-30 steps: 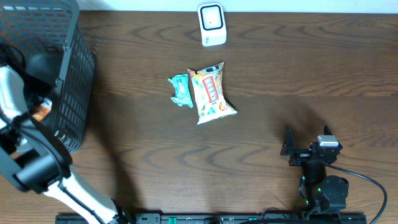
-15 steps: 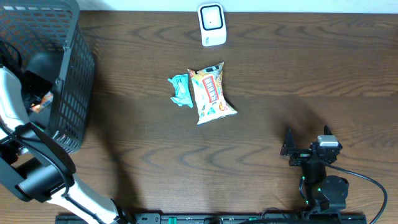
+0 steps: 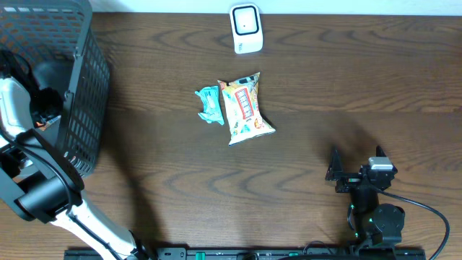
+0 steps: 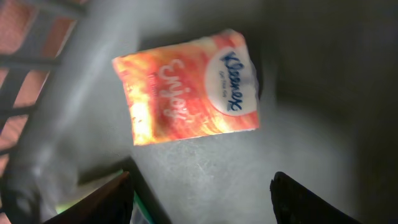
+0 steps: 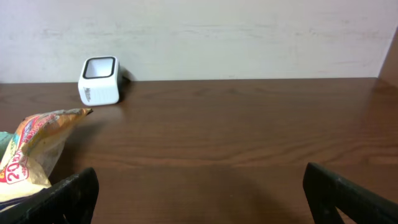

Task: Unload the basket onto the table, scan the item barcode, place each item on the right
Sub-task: 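Reach the left gripper into the basket and grasp the orange Kleenex pack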

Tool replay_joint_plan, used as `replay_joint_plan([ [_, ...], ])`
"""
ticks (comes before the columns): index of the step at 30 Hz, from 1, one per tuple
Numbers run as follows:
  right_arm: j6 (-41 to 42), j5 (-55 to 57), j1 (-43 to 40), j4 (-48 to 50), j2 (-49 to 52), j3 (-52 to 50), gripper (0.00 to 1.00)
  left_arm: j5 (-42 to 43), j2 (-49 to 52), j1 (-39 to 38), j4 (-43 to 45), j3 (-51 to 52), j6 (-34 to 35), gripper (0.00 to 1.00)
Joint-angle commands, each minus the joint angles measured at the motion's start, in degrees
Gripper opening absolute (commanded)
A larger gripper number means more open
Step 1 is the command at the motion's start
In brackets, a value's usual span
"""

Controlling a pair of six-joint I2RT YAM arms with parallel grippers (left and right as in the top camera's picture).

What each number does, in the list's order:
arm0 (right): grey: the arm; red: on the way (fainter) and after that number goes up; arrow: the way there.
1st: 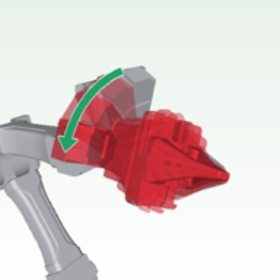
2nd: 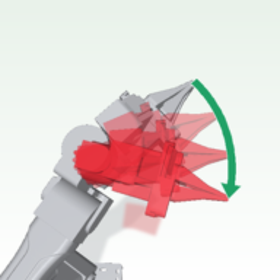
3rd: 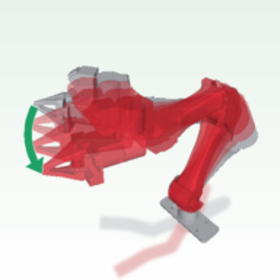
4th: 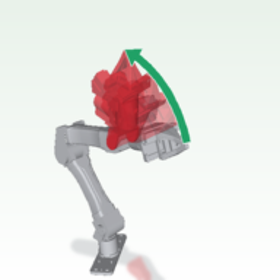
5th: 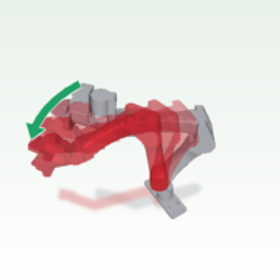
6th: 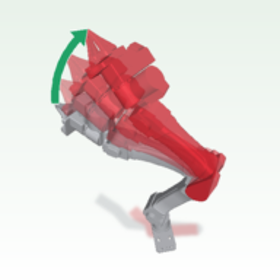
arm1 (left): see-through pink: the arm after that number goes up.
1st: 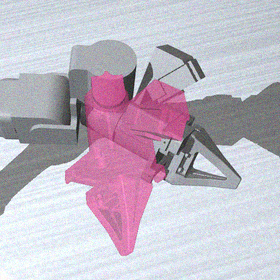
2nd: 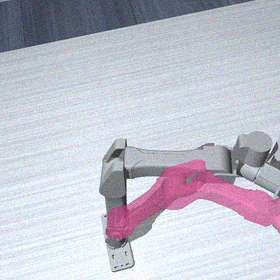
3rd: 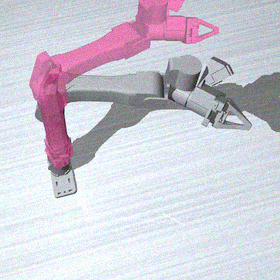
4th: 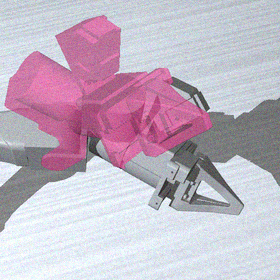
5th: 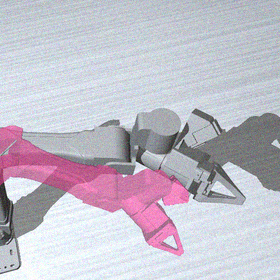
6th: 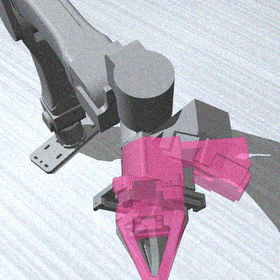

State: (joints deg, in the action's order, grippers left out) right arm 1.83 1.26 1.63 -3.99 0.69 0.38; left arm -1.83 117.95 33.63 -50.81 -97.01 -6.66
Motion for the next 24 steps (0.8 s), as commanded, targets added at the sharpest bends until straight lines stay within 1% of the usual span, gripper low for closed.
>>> replay_joint_plan([
  [1,-0.81,0.07,-0.15,-0.20,-0.31,-0.07,0.99,-0.31,0.79,-0.22,-0.33,0.52,-12.50,0.70],
  [2,-0.83,0.07,-0.15,-0.20,-0.31,-0.07,0.99,-0.28,0.79,-0.22,-0.33,0.61,-13.92,0.70],
  [4,-0.83,0.07,-0.15,-0.20,-0.31,-0.07,0.99,-0.28,0.79,-0.22,-0.26,0.96,-16.02,0.75],
  [10,-0.83,0.07,-0.15,-0.20,-0.31,-0.07,0.99,-0.28,0.79,-0.28,2.23,3.15,-23.02,0.74],
  [13,-0.83,0.07,-0.15,-0.20,-0.31,-0.07,0.99,-0.79,1.05,-0.44,5.64,4.81,-25.53,0.74],
  [17,-0.83,0.07,-0.15,-0.20,-0.31,-0.07,0.99,-6.16,1.92,-0.61,9.60,5.88,-25.75,0.74],
  [22,-0.83,0.07,-0.15,-0.20,-0.31,-0.07,0.99,-6.29,1.99,-0.61,15.28,8.37,-26.84,0.74],
  [24,-0.83,0.09,-0.15,-0.20,-0.31,-0.07,0.99,-6.32,1.99,-0.59,17.05,9.09,-27.04,0.73],
])
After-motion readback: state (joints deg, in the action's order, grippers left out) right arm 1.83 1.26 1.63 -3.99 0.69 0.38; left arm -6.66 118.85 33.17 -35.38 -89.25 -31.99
